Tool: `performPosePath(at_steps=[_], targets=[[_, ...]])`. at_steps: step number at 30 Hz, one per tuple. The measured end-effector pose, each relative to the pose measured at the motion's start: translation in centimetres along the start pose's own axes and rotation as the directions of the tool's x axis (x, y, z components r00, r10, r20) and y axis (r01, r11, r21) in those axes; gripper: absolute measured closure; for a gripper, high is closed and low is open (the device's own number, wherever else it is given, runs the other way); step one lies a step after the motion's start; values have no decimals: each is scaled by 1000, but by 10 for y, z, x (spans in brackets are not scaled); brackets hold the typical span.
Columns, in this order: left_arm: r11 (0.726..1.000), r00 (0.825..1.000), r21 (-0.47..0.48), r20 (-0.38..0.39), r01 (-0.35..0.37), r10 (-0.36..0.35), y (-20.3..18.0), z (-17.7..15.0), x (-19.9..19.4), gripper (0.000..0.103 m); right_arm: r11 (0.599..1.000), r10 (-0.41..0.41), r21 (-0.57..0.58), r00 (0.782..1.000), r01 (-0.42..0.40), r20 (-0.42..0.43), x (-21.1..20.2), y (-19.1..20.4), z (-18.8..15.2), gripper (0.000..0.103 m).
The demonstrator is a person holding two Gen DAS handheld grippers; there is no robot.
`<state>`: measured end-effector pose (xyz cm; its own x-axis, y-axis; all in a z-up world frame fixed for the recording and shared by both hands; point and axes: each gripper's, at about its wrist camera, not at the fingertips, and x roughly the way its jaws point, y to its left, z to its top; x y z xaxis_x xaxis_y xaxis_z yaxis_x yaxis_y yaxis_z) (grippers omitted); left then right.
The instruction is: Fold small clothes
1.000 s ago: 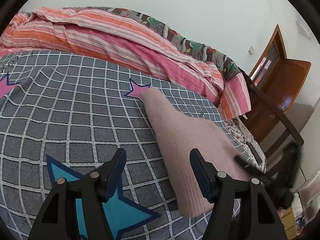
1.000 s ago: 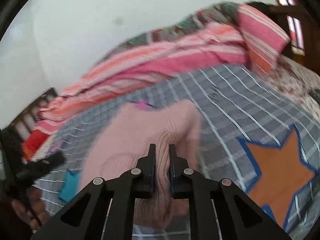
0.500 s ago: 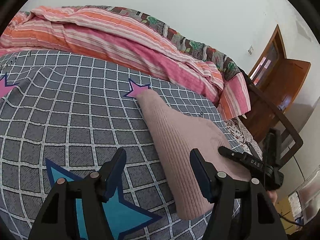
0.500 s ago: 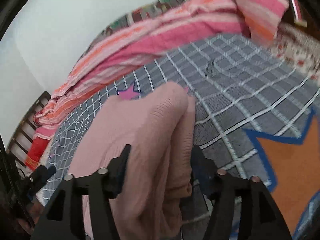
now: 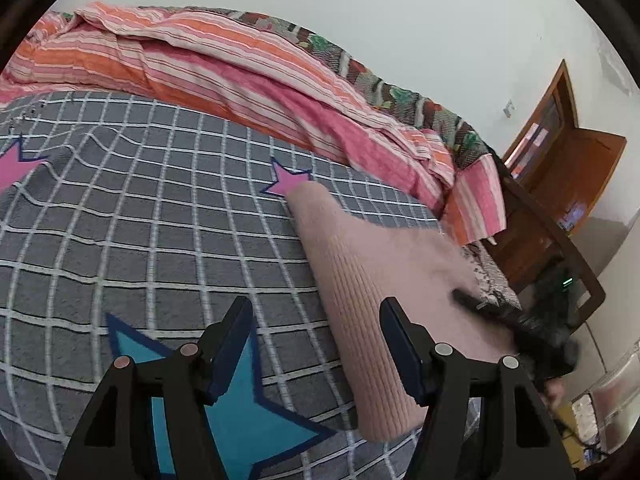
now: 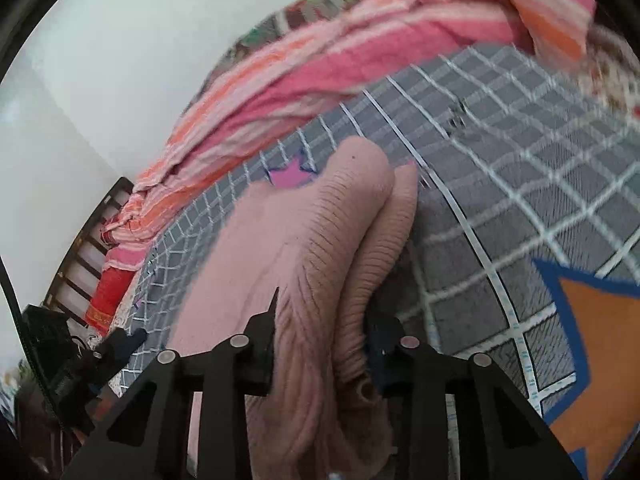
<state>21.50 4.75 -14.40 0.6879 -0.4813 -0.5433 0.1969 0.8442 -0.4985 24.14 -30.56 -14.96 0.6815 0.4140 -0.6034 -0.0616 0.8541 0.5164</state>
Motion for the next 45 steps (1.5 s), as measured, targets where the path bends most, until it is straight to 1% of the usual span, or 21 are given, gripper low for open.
performPosePath(at_steps=[3, 5, 9, 14, 18, 20, 22, 23, 24, 26, 28, 30, 31, 34, 37, 39, 40, 41, 42, 43, 45], targets=[[999, 999, -18, -4, -47, 47, 10, 2, -6, 39, 1000, 7, -29, 999, -6, 36, -16, 33, 16, 75], [996, 997, -42, -12, -75, 75, 20, 3, -9, 39, 997, -30, -67, 999, 33, 43, -19, 61, 25, 80], [995, 998, -75, 8, -69, 70, 38, 4, -25, 39, 986, -128, -111, 992, 127, -6, -3, 112, 42, 81], [993, 998, -105, 34, -46, 50, 55, 3, -42, 39, 980, -109, -169, 994, 107, -4, 16, 168, 52, 85], [993, 997, -109, 55, -51, 58, 68, 3, -55, 39, 988, -12, -156, 1000, 14, 12, 27, 198, 61, 86], [992, 996, -109, 62, -58, 65, 73, 4, -58, 39, 991, 57, -124, 998, -54, 23, 32, 196, 64, 86], [993, 996, -105, 67, -53, 60, 76, 3, -60, 39, 986, 159, -49, 986, -157, 48, 39, 181, 66, 86], [994, 997, -98, 63, -47, 54, 76, 3, -58, 39, 979, 201, 11, 977, -202, 75, 44, 162, 63, 87], [995, 997, -90, 57, -45, 50, 75, 2, -56, 39, 978, 200, 49, 976, -205, 87, 50, 147, 60, 87], [997, 998, -57, 34, -43, 45, 71, -1, -48, 39, 982, 148, 102, 986, -156, 80, 64, 115, 50, 87], [999, 999, -16, 3, -33, 33, 62, -5, -38, 39, 992, 36, 121, 999, -38, 16, 84, 73, 35, 88], [999, 999, 20, -26, -25, 26, 54, -10, -29, 39, 989, -26, 144, 998, 34, -52, 98, 40, 22, 89], [999, 999, 48, -44, -17, 19, 47, -14, -23, 39, 990, -21, 138, 997, 30, -69, 100, 32, 19, 88], [987, 994, 157, -107, -15, 32, 24, -25, -6, 39, 997, -12, 71, 998, 17, -68, 97, 31, 16, 88], [963, 986, 256, -120, -85, 119, 7, -33, 12, 41, 998, -49, -53, 997, 46, -54, 94, 53, 17, 88], [954, 978, 274, -129, -122, 162, 2, -35, 23, 53, 990, -78, -125, 996, 73, -40, 97, 67, 23, 88], [956, 978, 265, -127, -126, 164, 2, -34, 25, 66, 988, -82, -138, 996, 76, -38, 98, 70, 24, 88], [961, 980, 247, -119, -124, 157, 4, -33, 27, 84, 987, -78, -143, 996, 72, -37, 97, 73, 26, 88], [968, 984, 230, -117, -103, 132, 6, -31, 26, 89, 988, -61, -144, 998, 56, -34, 97, 76, 29, 88], [972, 988, 213, -89, -103, 124, 9, -27, 22, 90, 989, -48, -142, 998, 44, -28, 96, 74, 31, 88], [968, 985, 194, -23, -161, 169, 18, -20, 12, 90, 989, -24, -148, 1000, 21, -19, 92, 76, 33, 88]])
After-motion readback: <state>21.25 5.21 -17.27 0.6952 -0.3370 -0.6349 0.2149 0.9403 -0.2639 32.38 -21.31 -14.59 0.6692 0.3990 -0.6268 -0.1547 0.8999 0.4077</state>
